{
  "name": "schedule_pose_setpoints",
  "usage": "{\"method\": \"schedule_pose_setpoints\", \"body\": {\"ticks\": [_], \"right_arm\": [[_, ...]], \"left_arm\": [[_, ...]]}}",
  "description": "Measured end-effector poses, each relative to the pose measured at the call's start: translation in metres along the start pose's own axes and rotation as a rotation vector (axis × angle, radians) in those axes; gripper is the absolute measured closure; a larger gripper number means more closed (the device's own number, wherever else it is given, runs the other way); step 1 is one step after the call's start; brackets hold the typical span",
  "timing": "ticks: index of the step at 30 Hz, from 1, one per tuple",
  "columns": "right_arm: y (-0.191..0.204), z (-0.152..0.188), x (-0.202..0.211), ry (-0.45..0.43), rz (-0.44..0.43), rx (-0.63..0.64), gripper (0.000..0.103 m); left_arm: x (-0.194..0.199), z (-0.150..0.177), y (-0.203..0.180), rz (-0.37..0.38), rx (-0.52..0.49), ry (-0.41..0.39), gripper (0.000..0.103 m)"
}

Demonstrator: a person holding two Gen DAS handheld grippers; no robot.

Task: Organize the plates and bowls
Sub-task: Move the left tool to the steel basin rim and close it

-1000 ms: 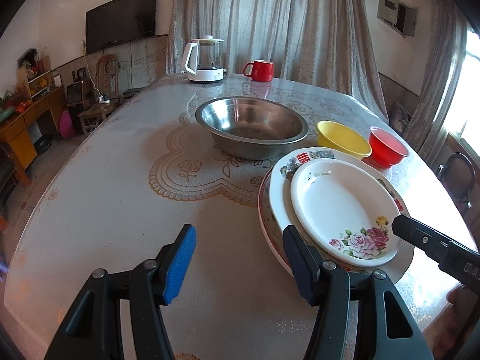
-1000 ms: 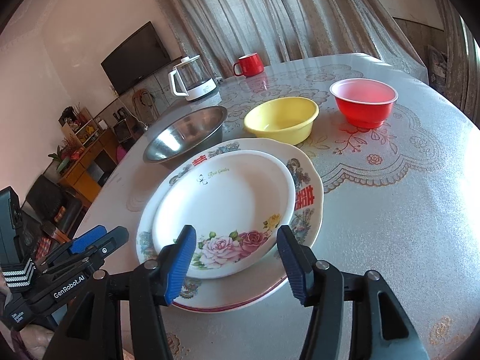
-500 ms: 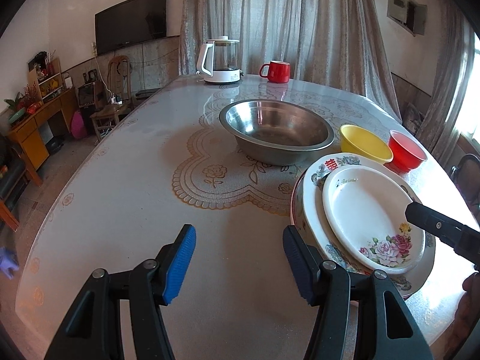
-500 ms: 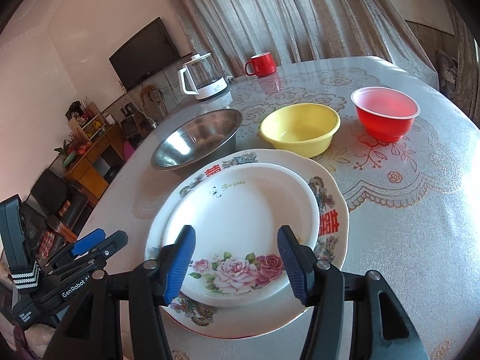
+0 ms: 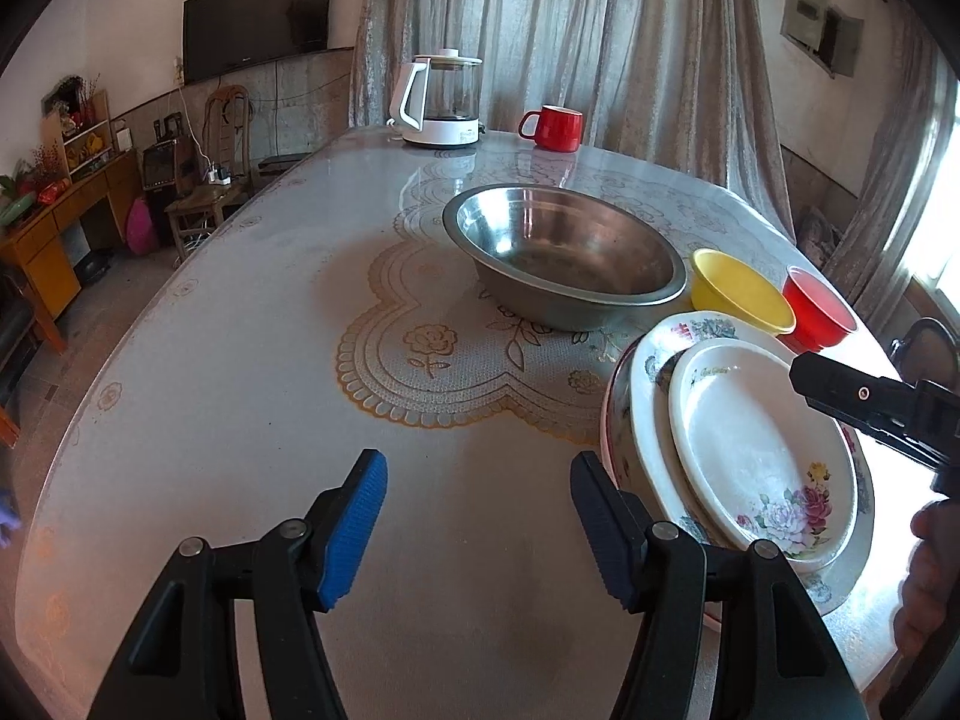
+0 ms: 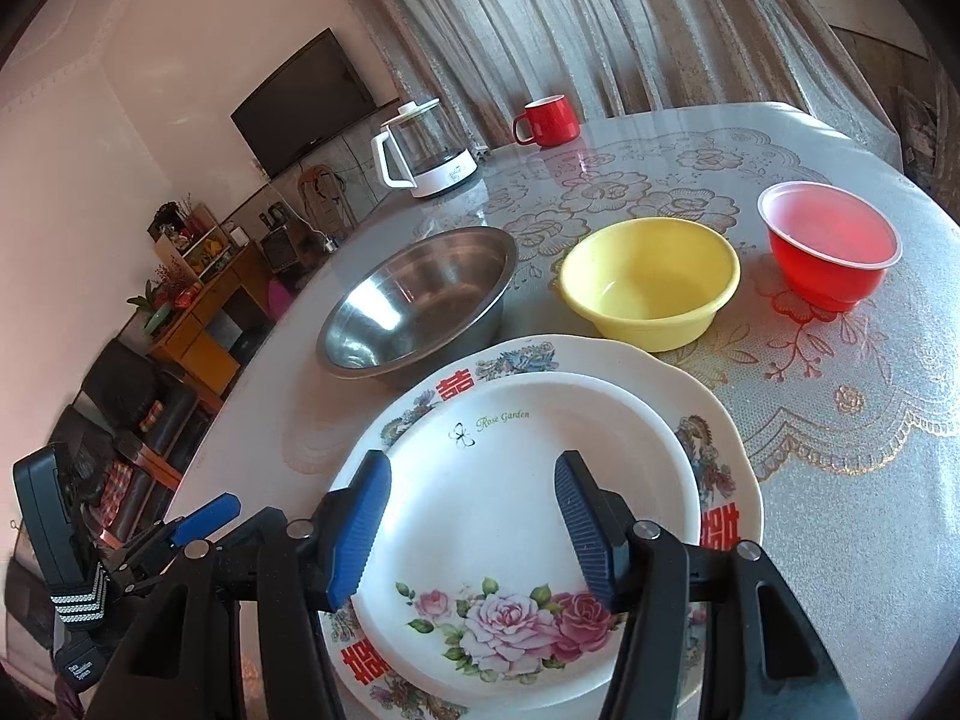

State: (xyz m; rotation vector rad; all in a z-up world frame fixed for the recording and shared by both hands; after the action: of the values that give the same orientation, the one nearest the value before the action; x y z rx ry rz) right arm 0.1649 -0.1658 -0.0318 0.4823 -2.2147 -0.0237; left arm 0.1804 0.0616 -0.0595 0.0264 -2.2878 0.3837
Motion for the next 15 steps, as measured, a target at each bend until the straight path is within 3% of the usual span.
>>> {"method": "schedule_pose_setpoints", "body": {"ticks": [8,15], "right_arm": [[-0.004,-0.032,-0.025,0.009,-0.048,-0.01,0.045],[-0.011,-0.06,-0.058,0.035,-0.051,-0.012,0.045]], "left_arm": [[-0.021,-0.037,0.014,0.038,0.109,0.032,0.044],[-0.033,-0.072,0.011,0.112,0.16,-0.007,0.044]]}}
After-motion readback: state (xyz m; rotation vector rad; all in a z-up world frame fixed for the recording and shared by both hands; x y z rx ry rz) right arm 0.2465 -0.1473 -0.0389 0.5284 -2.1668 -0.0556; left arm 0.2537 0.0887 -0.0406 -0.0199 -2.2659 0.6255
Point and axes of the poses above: each gripper's, at about its wrist camera, not at the fingertips, and x roughly against the way its jaws point, y to its left, z to its underside, the point moved 6 cm from there along -x, roughly the way its jaws point, and after that the axes turned 13 degrees about x, right-handed, at the moved point
